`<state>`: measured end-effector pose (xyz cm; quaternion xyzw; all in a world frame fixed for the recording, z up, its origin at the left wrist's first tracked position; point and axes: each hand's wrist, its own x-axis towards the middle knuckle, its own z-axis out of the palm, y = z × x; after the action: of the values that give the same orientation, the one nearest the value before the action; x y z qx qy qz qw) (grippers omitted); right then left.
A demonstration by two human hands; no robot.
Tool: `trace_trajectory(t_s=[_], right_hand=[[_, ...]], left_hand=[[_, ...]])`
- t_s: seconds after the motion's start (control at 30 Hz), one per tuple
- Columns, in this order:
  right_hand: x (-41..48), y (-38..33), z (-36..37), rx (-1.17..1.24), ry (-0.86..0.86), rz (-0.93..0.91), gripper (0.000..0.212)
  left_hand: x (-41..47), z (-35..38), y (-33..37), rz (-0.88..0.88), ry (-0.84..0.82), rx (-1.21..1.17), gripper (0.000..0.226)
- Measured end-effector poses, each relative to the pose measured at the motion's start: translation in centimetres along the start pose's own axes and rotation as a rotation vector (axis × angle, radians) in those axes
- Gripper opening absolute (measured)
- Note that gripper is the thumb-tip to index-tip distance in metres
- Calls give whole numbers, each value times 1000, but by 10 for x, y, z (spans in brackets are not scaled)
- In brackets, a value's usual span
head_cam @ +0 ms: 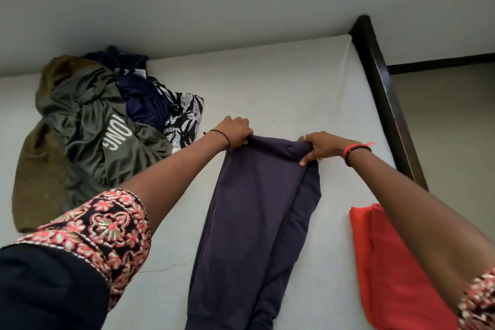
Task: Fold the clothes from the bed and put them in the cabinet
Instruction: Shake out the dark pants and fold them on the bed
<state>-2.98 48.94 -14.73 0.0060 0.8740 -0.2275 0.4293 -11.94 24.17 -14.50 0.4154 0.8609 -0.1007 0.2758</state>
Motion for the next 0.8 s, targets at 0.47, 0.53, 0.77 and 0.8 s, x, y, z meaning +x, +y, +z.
trace_trajectory(t_s=[0.47,0.53,0.77,0.8], right_hand=[[-13,4,19,604,200,4,75],[-6,-3,25,482,152,-17,72],[-47,-21,17,399,234,-86,33],[-58,-27,21,376,271,-93,34]], left_hand=[[-3,-17,8,-8,-118,-184,36],[-8,-22,7,-8,-136,-222,42],[-47,-44,5,70,-75,-155,39],[-56,-44,8,86,-41,-162,35]])
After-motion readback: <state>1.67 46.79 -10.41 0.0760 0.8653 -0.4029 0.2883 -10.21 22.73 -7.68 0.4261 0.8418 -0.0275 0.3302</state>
